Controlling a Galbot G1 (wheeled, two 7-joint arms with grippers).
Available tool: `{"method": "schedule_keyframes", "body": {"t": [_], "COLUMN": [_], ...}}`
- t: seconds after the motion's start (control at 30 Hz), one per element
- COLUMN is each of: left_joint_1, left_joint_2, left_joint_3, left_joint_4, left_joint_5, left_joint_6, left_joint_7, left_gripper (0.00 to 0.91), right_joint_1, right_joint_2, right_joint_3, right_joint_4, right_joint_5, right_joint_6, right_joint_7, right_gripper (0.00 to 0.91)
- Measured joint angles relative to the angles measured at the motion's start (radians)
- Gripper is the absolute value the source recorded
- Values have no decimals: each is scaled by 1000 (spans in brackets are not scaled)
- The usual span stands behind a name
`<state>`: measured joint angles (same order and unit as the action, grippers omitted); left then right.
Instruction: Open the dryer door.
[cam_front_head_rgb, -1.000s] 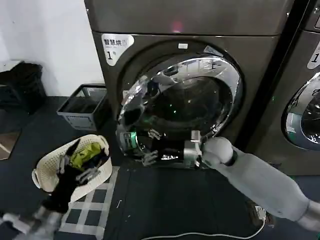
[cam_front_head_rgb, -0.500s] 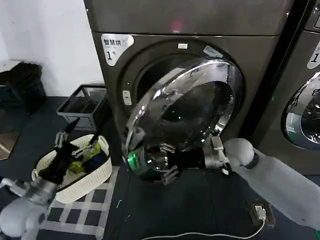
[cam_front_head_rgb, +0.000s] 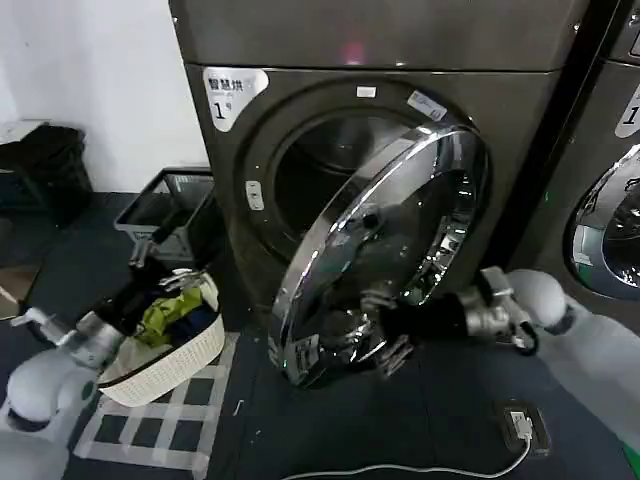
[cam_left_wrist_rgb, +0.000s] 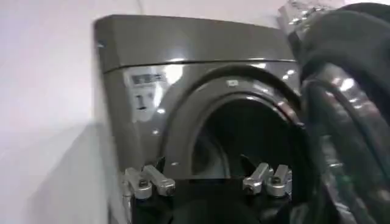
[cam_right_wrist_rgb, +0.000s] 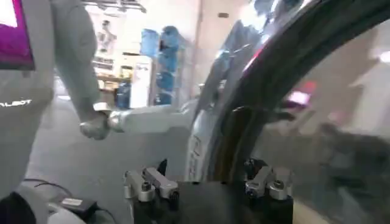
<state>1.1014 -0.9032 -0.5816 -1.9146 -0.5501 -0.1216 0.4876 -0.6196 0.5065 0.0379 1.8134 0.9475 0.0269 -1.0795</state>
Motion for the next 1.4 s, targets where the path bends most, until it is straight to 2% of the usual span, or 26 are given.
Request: {"method": "schedule_keyframes", "body": {"t": [0.23,0.37,0.47,0.63,0.8,1.0,1.17,1.27,1.4], "left_joint_1": [-98,-153,-194,-247,-284,-323,-353,-368,-388], "left_joint_2": [1,-5,-7,-9,-23,-52,-83,-99,-131], "left_joint_3": [150,226,280,353,416,489,564,606,660], "left_joint_4": [27,43,53,50,39,37,36,38,49], "left_joint_5": [15,14,8,3,24,35,62,78,96], "left_joint_6": [-3,-12,-22,-39,-55,-64,-72,-75,-81], "left_joint_7": [16,23,23,20,15,7,-5,-9,-12], "left_gripper": [907,907,907,907,907,907,907,907,907], "right_joint_1": [-333,-580,-780,-1074,-1288,-1429,-1461,-1460,-1443], "right_joint_2": [-36,-3,52,189,368,579,739,832,939], "right_joint_3": [327,581,780,1099,1346,1518,1587,1622,1676], "right_joint_4": [45,86,119,171,218,247,265,263,254], "right_joint_5": [10,25,19,-7,-24,-71,-148,-246,-354], "right_joint_6": [38,48,76,135,223,343,405,391,320], "right_joint_7": [10,15,15,42,106,217,356,503,734], "right_gripper": [907,907,907,907,907,907,907,907,907]}}
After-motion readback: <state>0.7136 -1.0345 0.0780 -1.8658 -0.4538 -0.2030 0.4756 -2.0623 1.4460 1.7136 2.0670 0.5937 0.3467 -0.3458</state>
